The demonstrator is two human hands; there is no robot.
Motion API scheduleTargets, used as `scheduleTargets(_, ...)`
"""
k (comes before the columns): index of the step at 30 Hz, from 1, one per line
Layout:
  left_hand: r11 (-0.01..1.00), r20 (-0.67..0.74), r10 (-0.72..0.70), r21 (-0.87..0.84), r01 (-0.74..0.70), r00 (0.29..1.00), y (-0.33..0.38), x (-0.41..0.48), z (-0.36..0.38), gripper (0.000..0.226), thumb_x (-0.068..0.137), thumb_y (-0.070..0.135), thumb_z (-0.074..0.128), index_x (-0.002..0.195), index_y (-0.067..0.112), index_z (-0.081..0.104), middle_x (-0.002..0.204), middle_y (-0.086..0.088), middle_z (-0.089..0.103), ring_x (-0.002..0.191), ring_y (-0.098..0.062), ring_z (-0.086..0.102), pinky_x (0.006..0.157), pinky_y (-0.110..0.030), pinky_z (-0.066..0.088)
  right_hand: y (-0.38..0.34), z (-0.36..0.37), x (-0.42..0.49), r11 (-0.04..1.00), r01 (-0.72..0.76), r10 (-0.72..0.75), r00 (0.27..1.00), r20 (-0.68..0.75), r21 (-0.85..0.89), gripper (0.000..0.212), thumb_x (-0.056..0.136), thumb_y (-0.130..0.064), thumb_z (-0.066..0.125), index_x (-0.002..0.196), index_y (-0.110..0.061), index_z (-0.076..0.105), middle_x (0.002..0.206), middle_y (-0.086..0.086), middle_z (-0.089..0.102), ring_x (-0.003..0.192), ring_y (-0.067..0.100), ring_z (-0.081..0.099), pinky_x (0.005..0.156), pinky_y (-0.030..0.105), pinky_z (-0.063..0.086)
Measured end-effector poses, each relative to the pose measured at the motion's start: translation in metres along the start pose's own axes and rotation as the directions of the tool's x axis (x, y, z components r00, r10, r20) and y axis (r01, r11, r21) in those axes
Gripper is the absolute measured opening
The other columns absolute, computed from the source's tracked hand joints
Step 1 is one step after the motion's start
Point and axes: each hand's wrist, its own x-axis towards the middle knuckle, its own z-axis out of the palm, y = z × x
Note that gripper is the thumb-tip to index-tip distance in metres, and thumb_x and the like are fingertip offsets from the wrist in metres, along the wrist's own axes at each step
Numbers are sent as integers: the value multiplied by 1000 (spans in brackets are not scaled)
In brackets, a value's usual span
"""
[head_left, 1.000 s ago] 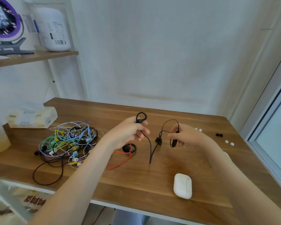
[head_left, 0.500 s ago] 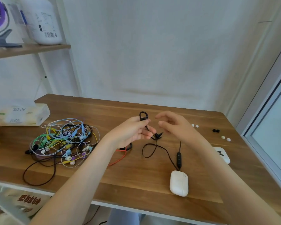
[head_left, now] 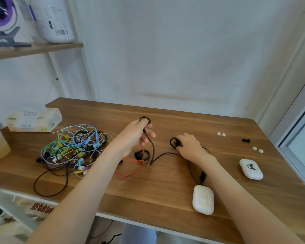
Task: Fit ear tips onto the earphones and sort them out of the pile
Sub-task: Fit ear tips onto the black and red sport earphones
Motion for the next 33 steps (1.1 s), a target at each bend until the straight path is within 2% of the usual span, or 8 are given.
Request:
scheduleTargets(5, 999, -45, 9, 40, -7, 999, 0, 2, -18, 22, 100, 28, 42, 103, 11, 57, 65, 3, 69, 46, -9, 43, 39, -19, 31, -5, -6, -1, 996, 8, -13, 999, 50, 94, 33, 92, -22, 62, 123, -14, 56, 109, 2, 42, 107, 24, 49, 91, 32, 43)
scheduleTargets(10, 986, 59, 3, 164, -12, 998, -1, -6, -25, 19, 99, 27, 48, 108, 15, 59, 78, 2, 68, 51, -7, 44, 46, -19, 34, -10, -15, -1, 999, -17, 13, 997, 79, 51, 23, 90, -22, 64, 110, -17, 55, 113, 2, 53, 100, 22, 52, 85, 33, 44)
scheduleTargets(13, 982, 66, -16, 190, 3, 998, -1, -9, -28, 17, 97, 24, 50, 106, 12, 59, 77, 2, 68, 53, -8, 44, 47, -19, 35, -10, -22, -1, 998, 5, -13, 995, 104, 70, 19, 93, -11, 57, 112, -16, 57, 114, 1, 56, 97, 17, 52, 79, 27, 41)
scheduleTargets(17, 992, 51, -29, 127, 22, 998, 1, -12, -41, 8, 96, 18, 51, 94, 11, 56, 71, 1, 65, 53, -9, 45, 47, -20, 34, -15, -25, 0, 999, 27, -28, 999, 30, 39, 31, 94, 0, 40, 113, -16, 59, 117, 0, 55, 106, 21, 54, 88, 31, 46)
scheduleTargets(22, 993, 31, -8, 114, 5, 1000, 0, -20, -55, 9, 94, 11, 51, 85, 10, 53, 65, -1, 61, 50, -10, 44, 45, -20, 33, -64, -11, -1, 920, 315, -291, 948, -133, 231, 28, 97, -4, 43, 114, -15, 63, 120, -1, 60, 111, 14, 55, 98, 29, 43)
scheduleTargets(26, 999, 20, 44, 32, -44, 999, -3, -28, -65, 15, 93, 10, 51, 78, 11, 50, 61, -2, 56, 48, -12, 40, 46, -22, 27, -109, 10, 0, 810, 444, -456, 888, -64, 383, 21, 94, -3, 50, 100, -11, 68, 94, -5, 65, 88, 13, 59, 83, 24, 45)
scheduleTargets(30, 995, 26, 95, -32, -95, 995, -4, -36, -73, 19, 93, 7, 48, 75, 11, 46, 59, -2, 50, 47, -13, 38, 45, -23, 23, -128, 24, 4, 757, 337, -451, 890, 73, 560, 21, 94, -3, 50, 100, -11, 68, 81, -5, 64, 54, 9, 56, 56, 22, 48)
scheduleTargets(33, 996, 16, 88, 3, -88, 996, -7, -37, -77, 14, 93, 9, 49, 79, 10, 47, 58, -1, 51, 47, -12, 39, 43, -21, 25, -136, 28, 5, 784, 372, -514, 837, 185, 497, 13, 90, -12, 65, 100, -19, 67, 83, -7, 66, 64, 0, 59, 61, 11, 44)
